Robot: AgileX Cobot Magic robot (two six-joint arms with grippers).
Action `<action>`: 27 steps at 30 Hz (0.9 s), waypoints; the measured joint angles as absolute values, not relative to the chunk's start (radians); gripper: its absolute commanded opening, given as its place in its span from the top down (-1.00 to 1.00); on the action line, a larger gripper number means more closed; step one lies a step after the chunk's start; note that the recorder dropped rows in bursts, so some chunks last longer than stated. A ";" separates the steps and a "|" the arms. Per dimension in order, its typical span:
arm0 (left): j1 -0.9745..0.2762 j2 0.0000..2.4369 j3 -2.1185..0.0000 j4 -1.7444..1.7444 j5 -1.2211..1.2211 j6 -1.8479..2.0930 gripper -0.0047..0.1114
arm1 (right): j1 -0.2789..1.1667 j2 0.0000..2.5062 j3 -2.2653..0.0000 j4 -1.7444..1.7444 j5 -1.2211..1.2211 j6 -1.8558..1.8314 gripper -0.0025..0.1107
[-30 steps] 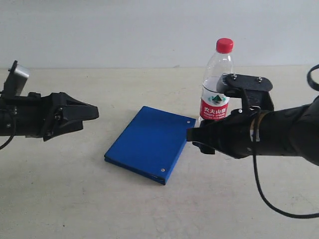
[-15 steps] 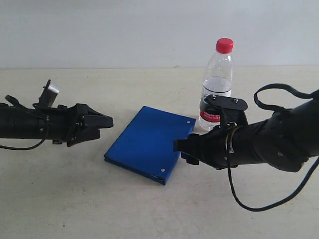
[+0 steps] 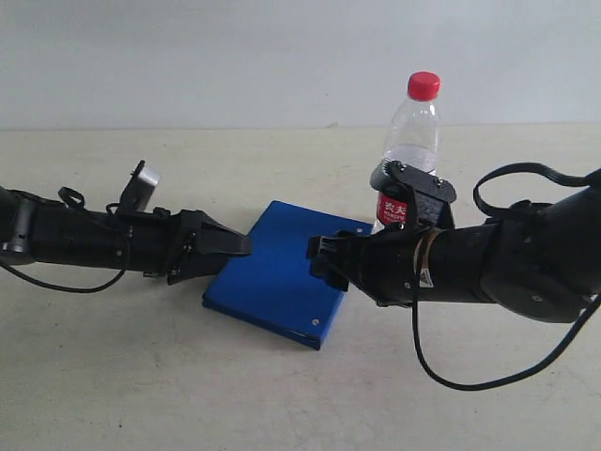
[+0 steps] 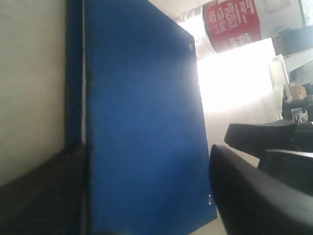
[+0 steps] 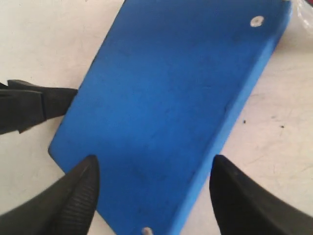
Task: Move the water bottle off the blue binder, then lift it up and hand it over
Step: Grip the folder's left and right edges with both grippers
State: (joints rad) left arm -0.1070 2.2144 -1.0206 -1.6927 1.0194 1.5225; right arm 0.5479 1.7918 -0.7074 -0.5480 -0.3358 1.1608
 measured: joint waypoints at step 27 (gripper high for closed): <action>-0.116 2.231 -1.024 -1.595 1.136 1.493 0.22 | 0.548 1.792 -0.707 -0.715 -0.340 1.260 -0.08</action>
